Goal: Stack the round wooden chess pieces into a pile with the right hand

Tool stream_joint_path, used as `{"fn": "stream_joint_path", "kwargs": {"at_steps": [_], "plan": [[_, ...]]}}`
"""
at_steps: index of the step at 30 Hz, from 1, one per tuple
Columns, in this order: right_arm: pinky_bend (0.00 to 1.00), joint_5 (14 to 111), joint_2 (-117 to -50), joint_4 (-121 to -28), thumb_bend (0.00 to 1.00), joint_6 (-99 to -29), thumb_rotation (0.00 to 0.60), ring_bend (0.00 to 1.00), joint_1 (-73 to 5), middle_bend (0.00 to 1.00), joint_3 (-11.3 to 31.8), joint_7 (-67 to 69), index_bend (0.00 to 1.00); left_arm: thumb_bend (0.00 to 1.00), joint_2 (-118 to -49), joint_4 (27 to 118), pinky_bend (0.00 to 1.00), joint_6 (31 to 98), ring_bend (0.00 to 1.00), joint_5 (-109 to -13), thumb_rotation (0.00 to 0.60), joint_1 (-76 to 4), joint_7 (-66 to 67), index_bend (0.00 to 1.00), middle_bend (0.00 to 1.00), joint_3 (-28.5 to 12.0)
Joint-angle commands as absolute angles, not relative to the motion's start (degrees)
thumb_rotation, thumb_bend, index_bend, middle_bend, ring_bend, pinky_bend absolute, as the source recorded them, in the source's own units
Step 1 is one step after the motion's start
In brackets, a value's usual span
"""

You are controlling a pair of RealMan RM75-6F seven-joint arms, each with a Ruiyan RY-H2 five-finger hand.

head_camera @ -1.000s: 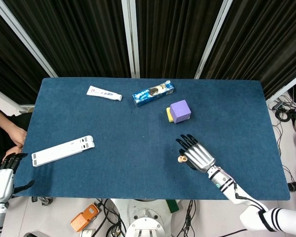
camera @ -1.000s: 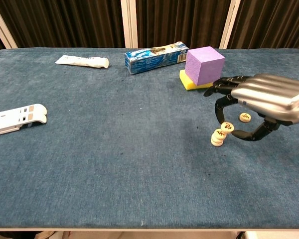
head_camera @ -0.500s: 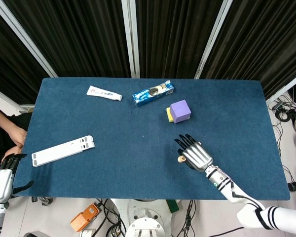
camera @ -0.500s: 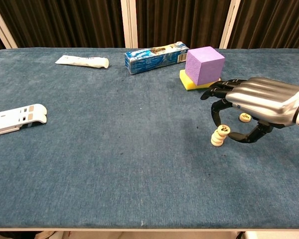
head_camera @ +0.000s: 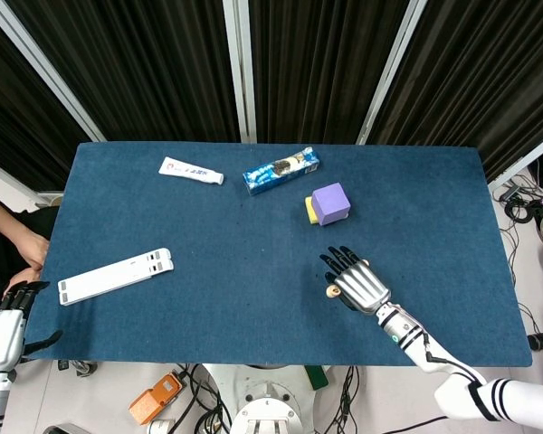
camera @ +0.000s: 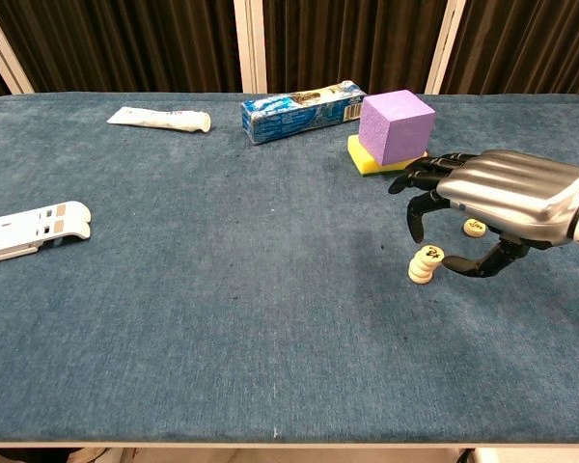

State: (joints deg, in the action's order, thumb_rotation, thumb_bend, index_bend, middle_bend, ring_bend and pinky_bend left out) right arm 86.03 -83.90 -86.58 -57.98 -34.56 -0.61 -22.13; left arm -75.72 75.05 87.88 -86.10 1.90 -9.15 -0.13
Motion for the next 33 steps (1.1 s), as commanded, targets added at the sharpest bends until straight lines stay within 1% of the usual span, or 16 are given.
{"fn": "stream_joint_path", "kwargs": {"at_steps": [1, 6, 10, 22, 33], "plan": [[0.14, 86.4, -83.6, -86.7, 0.5, -59.1, 0.6, 0.09, -34.1, 0.18, -0.4, -21.7, 0.44, 0.01, -75.7, 75.0, 0.0, 87.9, 0.12, -86.1, 0.6, 1.9, -9.2, 0.19, 0.18, -0.1], [0.14, 84.1, -82.0, -85.8, 0.49, -61.0, 0.6, 0.09, -32.6, 0.18, 0.9, -21.0, 0.42, 0.01, -75.7, 75.1, 0.0, 87.9, 0.12, -86.2, 0.6, 1.9, -9.3, 0.19, 0.18, -0.1], [0.14, 80.9, -81.6, -83.3, 0.48, -59.9, 0.6, 0.09, -32.0, 0.18, 1.5, -20.9, 0.42, 0.01, -75.7, 75.3, 0.0, 87.8, 0.12, -86.3, 0.6, 1.7, -9.0, 0.19, 0.18, -0.2], [0.14, 75.7, -85.6, -73.5, 0.48, -55.0, 0.6, 0.09, -33.1, 0.18, 3.5, -18.1, 0.44, 0.01, -75.3, 76.6, 0.0, 87.8, 0.12, -86.4, 0.6, 1.6, -7.8, 0.19, 0.18, 0.0], [0.14, 76.7, -88.2, -70.4, 0.48, -53.8, 0.6, 0.09, -34.1, 0.18, 3.5, -16.6, 0.46, 0.01, -75.1, 76.8, 0.0, 87.8, 0.12, -86.1, 0.6, 1.7, -7.6, 0.19, 0.18, -0.1]]}}
